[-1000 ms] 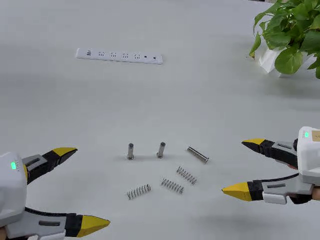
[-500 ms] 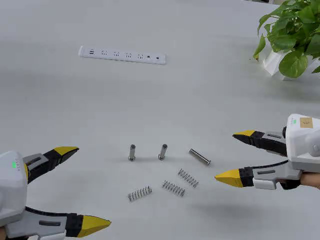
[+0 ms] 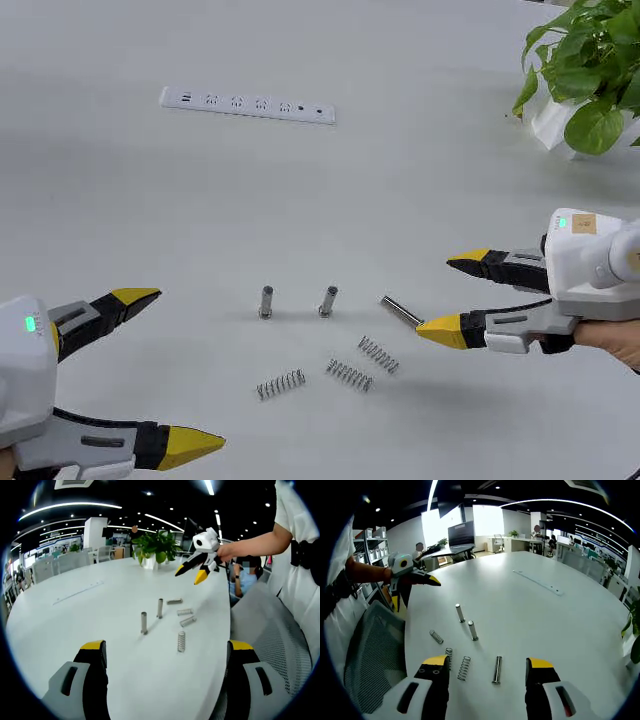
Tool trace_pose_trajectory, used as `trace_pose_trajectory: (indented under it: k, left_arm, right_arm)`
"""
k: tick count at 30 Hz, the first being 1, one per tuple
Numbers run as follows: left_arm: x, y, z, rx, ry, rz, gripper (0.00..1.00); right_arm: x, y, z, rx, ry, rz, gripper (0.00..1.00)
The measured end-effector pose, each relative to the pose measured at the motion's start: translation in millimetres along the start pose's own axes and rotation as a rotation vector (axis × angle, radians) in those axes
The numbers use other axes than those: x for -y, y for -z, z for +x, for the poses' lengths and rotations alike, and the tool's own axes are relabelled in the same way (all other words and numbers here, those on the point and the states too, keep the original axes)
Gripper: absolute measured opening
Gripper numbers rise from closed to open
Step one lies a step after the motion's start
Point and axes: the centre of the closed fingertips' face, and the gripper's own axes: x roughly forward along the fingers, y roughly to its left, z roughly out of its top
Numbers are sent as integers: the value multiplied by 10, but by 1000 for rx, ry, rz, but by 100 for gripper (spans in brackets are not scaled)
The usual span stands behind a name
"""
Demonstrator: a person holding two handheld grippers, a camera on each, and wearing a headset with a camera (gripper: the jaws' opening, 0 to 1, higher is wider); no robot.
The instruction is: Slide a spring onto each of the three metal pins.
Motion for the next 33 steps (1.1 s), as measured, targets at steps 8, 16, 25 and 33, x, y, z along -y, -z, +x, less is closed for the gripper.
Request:
trace_pose_trajectory:
  k: [8,16,25,33]
  left_arm:
    - [4,0,10,4,3,-5,99]
    - [8,0,16,8,5,-10,99]
    - [21,20,43,4,14,-11,99]
    - [19,43,60,3,20,-17,98]
  right_arm:
    - [62,12,117,-48,5,24,53]
    - [87,21,261,-96,-5,27,43]
    - [157,123,439,-191,-8,18,32]
    - [200,194,589,-274,-22,13,21]
